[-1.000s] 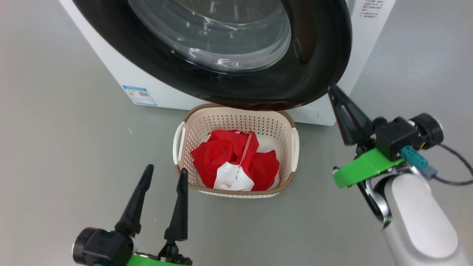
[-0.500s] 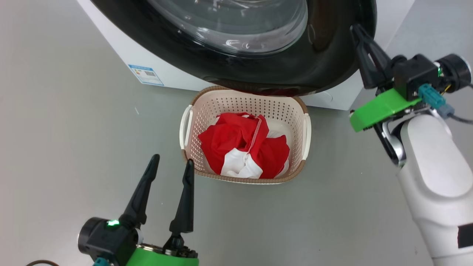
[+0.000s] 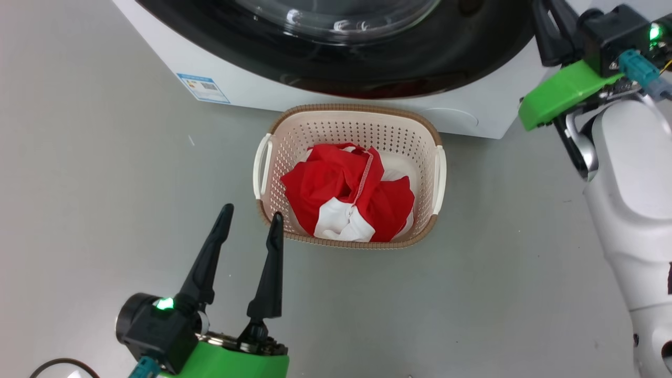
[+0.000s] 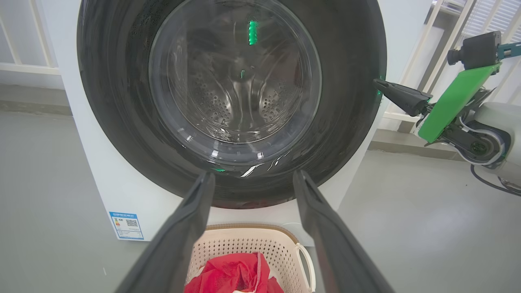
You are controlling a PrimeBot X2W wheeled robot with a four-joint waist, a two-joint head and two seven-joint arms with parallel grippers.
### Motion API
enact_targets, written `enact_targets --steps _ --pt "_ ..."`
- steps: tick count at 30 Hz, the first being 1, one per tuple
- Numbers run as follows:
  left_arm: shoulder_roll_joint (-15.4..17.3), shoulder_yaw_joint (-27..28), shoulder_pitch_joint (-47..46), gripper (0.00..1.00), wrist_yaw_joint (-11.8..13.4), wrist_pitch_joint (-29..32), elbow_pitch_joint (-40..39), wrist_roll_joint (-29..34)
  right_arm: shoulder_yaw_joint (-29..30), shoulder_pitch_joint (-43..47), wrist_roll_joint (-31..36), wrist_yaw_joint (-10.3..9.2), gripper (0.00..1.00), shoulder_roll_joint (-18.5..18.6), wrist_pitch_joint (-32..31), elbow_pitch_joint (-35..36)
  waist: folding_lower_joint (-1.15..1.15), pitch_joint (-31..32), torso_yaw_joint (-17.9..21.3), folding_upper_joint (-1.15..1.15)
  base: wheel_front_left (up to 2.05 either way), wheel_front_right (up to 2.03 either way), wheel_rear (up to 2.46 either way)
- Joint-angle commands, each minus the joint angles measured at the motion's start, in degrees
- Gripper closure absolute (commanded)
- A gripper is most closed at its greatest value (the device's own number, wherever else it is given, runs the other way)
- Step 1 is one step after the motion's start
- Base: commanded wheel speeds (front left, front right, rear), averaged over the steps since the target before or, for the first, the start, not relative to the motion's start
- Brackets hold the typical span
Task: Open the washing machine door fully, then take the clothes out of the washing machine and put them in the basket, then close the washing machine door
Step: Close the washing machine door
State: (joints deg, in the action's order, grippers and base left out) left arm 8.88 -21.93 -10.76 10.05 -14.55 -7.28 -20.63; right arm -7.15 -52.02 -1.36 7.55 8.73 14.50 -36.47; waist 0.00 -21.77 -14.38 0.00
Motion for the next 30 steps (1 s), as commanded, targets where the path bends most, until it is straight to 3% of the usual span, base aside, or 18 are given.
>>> enact_targets --steps 1,15,30 --pt "0.40 2.20 -1.26 0.00 -0.37 -0.44 -1.19 0.98 -0.62 -2.08 0.63 -0.06 1.00 -0.49 0.37 0.37 0.00 -0.40 -0.06 0.00 0.00 0.00 0.00" --pt "-1.70 2.66 -2.20 0.00 -2.27 -0.44 0.23 2.00 0.05 -9.06 2.36 -0.06 1.00 0.49 0.49 -5.73 0.00 -1.23 -0.88 0.00 0.00 0.00 0.00" --pt "-2.31 4.61 -0.82 0.00 -3.04 -0.45 0.81 2.09 0.18 -2.41 1.28 -0.06 1.00 -1.85 0.50 -1.05 0.00 2.27 2.75 0.00 0.00 0.00 0.00"
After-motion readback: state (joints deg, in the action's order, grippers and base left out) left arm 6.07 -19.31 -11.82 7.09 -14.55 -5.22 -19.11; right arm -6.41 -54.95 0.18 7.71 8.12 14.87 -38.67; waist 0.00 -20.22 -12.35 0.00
